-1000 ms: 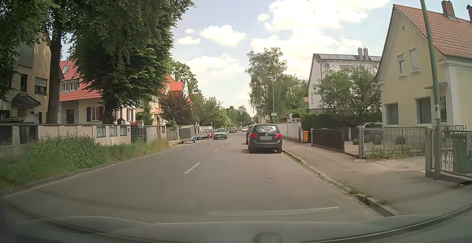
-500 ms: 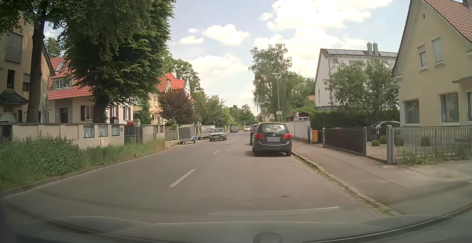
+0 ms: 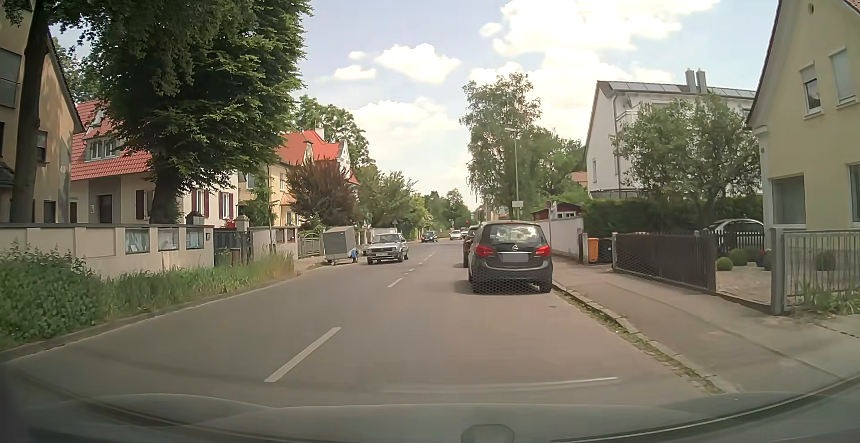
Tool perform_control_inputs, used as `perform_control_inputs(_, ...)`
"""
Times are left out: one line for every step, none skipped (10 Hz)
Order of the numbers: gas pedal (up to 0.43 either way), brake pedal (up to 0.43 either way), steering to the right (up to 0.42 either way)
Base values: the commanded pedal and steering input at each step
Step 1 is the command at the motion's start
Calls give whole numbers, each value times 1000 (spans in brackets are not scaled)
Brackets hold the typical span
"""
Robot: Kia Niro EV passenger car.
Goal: Follow the waypoints while adhering to traffic rules and regulations
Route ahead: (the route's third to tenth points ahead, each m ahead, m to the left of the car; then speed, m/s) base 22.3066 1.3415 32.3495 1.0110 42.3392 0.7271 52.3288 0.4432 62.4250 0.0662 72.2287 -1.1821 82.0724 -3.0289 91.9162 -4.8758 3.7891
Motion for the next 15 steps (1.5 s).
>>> perform_control_inputs(0, 0, -33)
perform_control_inputs(0, 0, -33)
perform_control_inputs(0, 0, -34)
perform_control_inputs(0, 0, -35)
perform_control_inputs(0, 0, -39)
perform_control_inputs(0, 0, -43)
perform_control_inputs(0, 0, -45)
perform_control_inputs(0, 0, -39)
perform_control_inputs(0, 0, -31)
perform_control_inputs(0, 0, -25)
perform_control_inputs(0, 18, -23)
perform_control_inputs(0, 79, -24)
perform_control_inputs(0, 146, -25)
perform_control_inputs(0, 177, -30)
perform_control_inputs(0, 207, -34)
